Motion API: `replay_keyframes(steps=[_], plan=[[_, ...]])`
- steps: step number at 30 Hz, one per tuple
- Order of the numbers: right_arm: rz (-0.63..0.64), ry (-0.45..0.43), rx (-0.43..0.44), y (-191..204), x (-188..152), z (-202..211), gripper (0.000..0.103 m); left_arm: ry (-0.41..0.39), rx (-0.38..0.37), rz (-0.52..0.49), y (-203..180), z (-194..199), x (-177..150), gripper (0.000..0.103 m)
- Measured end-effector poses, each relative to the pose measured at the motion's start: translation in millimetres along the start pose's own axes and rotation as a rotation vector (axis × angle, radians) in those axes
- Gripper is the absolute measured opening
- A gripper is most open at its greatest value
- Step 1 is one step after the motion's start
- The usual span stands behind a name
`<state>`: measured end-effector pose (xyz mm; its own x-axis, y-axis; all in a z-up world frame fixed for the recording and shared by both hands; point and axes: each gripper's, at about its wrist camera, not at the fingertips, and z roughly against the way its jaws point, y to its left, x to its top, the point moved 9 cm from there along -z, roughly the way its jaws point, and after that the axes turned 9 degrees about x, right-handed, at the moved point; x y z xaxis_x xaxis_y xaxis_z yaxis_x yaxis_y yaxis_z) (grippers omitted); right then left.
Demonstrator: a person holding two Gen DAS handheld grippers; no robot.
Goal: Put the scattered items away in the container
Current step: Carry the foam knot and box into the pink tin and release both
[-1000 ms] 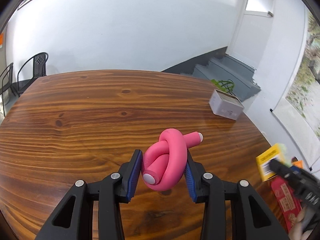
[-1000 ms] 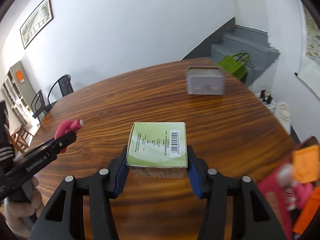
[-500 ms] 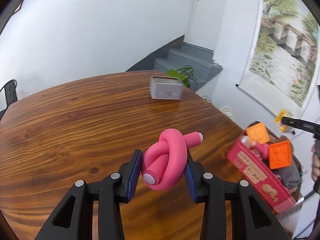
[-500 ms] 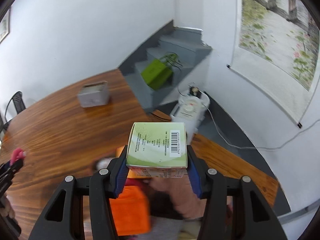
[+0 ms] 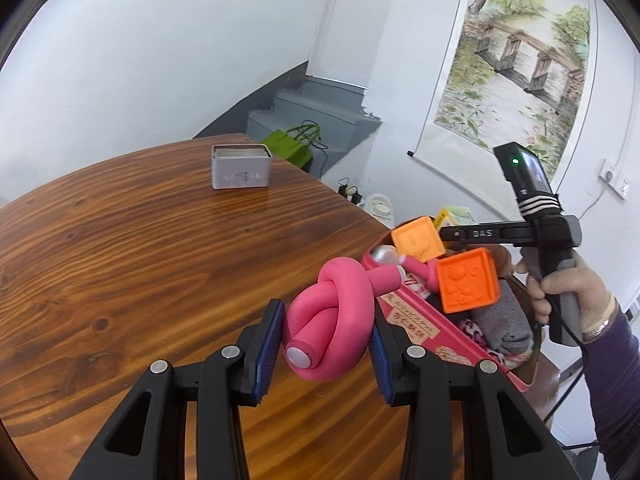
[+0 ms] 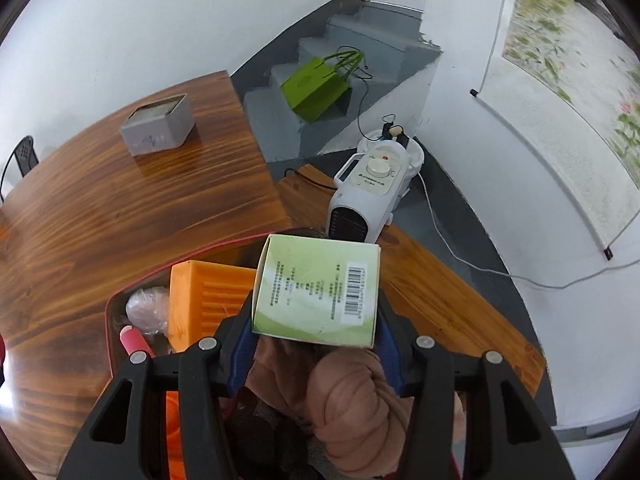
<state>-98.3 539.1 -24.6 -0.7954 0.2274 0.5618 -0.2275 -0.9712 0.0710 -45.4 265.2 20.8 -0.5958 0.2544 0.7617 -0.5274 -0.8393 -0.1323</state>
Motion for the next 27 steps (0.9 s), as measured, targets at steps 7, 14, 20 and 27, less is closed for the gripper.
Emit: replay_keyframes(steps=[7,14,20,27], plan=[[-0.028,-0.027,0.079,1,-5,8,0.059,0.007,-0.067,-0.025,-32,7,-1,0.042],[-0.097,-0.192,0.186,-9,-4,63,0.079,-0.005,-0.142,-0.107,-90,17,1,0.042],[-0.160,-0.295,0.210,-34,-23,106,0.079,-0.010,-0.219,-0.195,-152,19,1,0.042],[-0.222,-0.341,0.205,-70,-59,133,0.079,0.013,-0.285,-0.261,-219,0,-2,0.042]])
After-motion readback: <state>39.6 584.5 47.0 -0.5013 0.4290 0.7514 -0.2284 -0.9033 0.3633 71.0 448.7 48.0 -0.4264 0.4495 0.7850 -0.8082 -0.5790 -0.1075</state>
